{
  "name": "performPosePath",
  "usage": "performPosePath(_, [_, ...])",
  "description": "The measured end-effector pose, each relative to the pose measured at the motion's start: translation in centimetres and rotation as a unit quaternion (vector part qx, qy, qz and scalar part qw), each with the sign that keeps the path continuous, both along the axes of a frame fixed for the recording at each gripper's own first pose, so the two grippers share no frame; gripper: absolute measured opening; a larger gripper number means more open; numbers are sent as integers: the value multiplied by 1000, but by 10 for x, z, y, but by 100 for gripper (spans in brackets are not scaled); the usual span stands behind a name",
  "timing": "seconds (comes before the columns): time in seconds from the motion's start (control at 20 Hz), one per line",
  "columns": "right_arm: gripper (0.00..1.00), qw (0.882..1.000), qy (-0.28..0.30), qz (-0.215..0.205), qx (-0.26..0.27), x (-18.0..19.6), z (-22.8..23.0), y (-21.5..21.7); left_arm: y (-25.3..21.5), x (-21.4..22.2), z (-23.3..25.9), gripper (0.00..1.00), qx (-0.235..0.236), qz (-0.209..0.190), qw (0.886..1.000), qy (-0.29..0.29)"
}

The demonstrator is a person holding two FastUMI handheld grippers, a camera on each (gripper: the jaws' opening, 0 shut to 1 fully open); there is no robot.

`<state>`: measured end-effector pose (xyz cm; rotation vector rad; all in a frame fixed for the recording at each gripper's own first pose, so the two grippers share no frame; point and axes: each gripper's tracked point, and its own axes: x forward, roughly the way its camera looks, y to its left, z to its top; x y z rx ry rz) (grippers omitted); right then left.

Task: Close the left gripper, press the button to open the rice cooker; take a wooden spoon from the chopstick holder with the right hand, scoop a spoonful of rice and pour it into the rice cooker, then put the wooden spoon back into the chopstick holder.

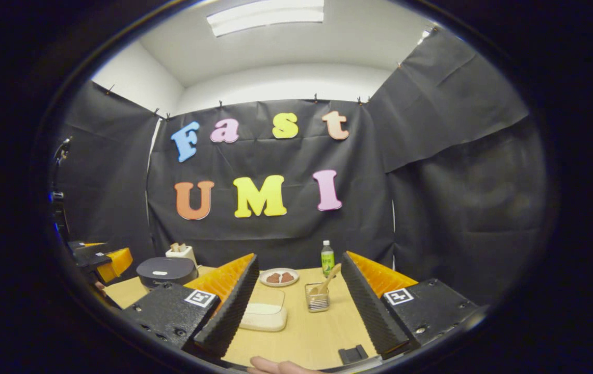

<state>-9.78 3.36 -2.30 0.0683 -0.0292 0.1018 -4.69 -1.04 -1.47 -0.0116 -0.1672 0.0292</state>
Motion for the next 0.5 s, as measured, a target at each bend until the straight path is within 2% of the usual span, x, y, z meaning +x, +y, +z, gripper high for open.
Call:
performPosePath(0.2, [100, 1000, -4, -3, -14, -2, 1, 2, -2, -14, 8, 95, -2, -9, 1000, -21])
performPosePath(0.35, [98, 1000, -13, -6, -27, -4, -1, 1, 7, -21, 11, 95, 7, 13, 999, -32])
performPosePath(0.5, [100, 999, -7, -8, -40, 2, -10, 2, 5, -25, 3, 95, 11, 16, 999, -28])
